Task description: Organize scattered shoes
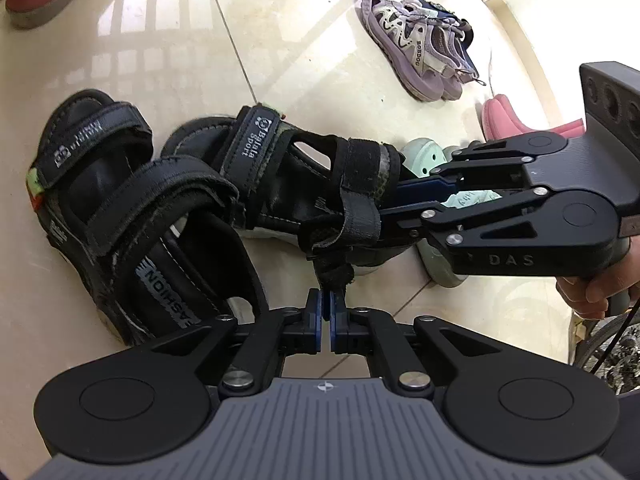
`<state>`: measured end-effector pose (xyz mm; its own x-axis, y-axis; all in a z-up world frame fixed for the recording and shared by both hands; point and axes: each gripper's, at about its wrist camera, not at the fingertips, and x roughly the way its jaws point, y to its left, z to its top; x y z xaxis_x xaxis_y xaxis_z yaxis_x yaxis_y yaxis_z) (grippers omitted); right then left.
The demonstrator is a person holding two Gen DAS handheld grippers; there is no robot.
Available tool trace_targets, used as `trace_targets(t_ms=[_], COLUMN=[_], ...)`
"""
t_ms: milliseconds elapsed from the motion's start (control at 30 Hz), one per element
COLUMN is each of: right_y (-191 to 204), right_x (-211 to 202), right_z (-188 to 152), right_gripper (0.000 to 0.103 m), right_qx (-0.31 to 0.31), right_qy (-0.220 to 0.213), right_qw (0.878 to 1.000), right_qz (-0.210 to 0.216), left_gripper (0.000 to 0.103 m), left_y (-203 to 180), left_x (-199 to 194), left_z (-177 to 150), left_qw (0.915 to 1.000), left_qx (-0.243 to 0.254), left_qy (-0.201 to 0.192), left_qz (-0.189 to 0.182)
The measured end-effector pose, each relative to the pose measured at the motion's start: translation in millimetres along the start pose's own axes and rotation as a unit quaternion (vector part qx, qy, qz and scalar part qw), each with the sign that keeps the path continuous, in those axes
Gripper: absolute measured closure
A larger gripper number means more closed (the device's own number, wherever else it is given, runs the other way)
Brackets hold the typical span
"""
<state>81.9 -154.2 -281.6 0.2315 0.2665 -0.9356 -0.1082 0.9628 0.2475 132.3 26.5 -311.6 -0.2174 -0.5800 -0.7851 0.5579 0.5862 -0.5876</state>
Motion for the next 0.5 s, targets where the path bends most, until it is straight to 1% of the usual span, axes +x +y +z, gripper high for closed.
trace_targets(t_ms=[33,67,100,167,233,267,333,400,500], right_y=[0.6,1.0,1.0,1.1,0.8,0.5,-0.1,-1.0,-2.0], right_x=[-1.2,-2.1,-2.8,-4.3,-5.6,-6.1,-6.0,-6.5,-8.1], right_z=[-0.2,-0.6,-0.9,-1.6,-2.2,-2.4,-2.5,-2.5,-2.7], right_gripper=[0.071,0.069,0.068,0.067,0.066,0.066,0.066,0.066,0.066], right_qx=[-0.004,-0.01,-0.014,-0.02,-0.022,-0.023,-0.021,-0.021,-0.024], right_qy=[-0.001,-0.001,0.0,0.0,-0.001,-0.001,-0.002,-0.002,-0.003], right_qw=[1.0,1.0,1.0,1.0,1.0,1.0,1.0,1.0,1.0], right_qz=[-0.001,-0.004,-0.006,-0.006,-0.005,-0.005,-0.003,-0.001,0.001], left_gripper=[0.098,0.092,0.089,0.077,0.068,0.067,0.067,0.067,0.067], left_y=[0.5,1.2,1.8,3.0,6.7,7.8,11.5,14.8,14.4], left_x=[0.6,1.1,1.5,1.3,-1.4,-1.8,-0.5,2.3,8.6], left_z=[0.3,0.6,0.9,2.0,3.2,3.3,4.0,5.9,11.2], left_qw=[1.0,1.0,0.9999,0.9996,0.9983,0.998,0.9977,0.9965,0.9963], left_qx=[-0.003,-0.006,-0.01,-0.017,-0.035,-0.039,-0.053,-0.068,-0.073], left_qy=[-0.001,-0.002,-0.004,-0.011,-0.022,-0.025,-0.027,-0.025,-0.023], left_qz=[-0.002,-0.007,-0.01,-0.018,-0.04,-0.042,-0.034,-0.042,-0.038])
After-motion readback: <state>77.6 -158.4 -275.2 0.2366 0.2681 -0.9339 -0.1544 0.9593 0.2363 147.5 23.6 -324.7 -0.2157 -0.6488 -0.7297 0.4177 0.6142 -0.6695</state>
